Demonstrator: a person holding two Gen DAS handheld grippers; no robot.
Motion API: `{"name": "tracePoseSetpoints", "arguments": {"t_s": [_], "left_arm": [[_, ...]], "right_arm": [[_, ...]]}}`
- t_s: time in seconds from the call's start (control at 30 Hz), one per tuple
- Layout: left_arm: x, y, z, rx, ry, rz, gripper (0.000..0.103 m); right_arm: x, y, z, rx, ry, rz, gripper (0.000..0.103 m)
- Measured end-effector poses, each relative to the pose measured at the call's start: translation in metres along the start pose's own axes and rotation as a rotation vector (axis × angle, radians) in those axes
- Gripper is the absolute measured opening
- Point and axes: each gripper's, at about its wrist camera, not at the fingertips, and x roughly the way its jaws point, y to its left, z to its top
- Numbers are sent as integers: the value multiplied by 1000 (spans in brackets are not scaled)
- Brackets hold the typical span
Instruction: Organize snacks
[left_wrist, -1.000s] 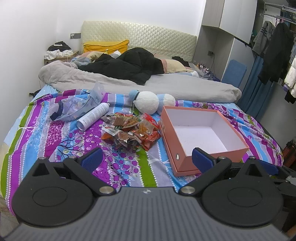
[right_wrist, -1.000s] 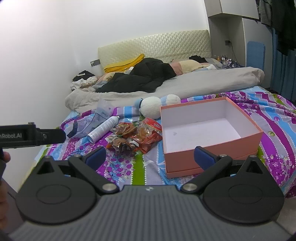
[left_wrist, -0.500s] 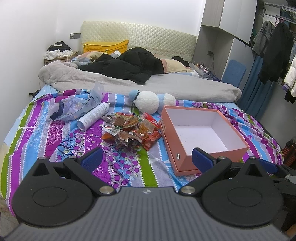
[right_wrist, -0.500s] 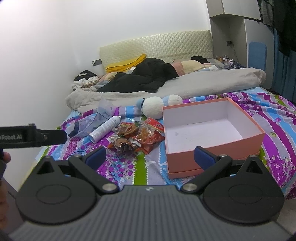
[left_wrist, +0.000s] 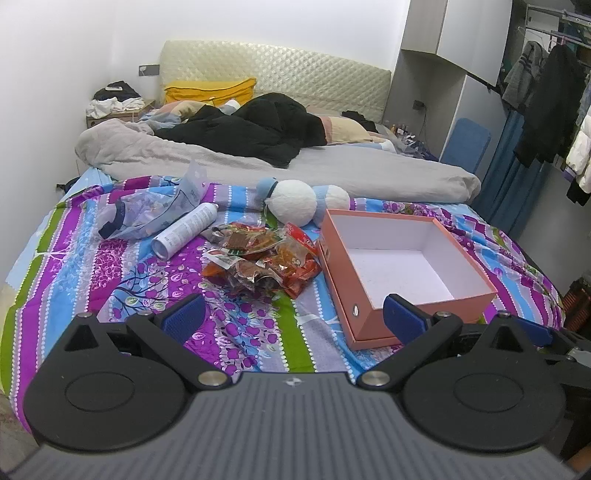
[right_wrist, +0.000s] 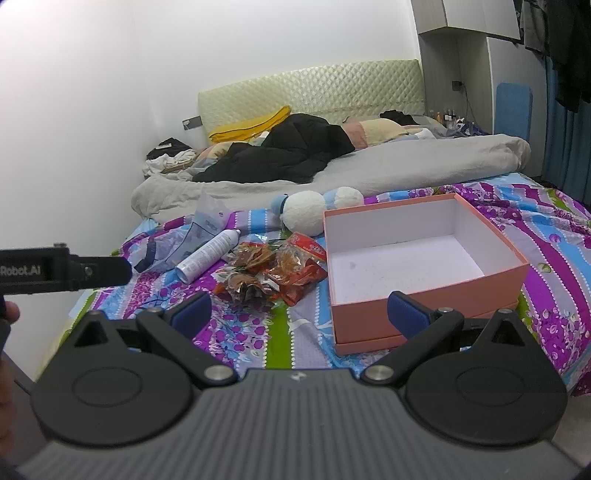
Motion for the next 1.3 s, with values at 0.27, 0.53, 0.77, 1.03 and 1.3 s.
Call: {"name": "tracePoseSetpoints", "arguments": {"t_s": [0.27,0.53,0.77,1.03,1.3], "left_arm": [[5,3,2,-8,15,4,103],[7,0,-1,9,27,0,103],[3,0,-4,0,24,3,103],[0,8,-5,-8,30,-28,103],[9,6,-3,14,58,-39,103]], "right_arm": [[2,-3,-3,34,12,-8,103],[4,-7,-7,61,27,-1,103],[2,-7,-7,58,27,27,103],[2,-5,-6,58,40,44,103],[11,-7,-14,87,38,67,103]]}}
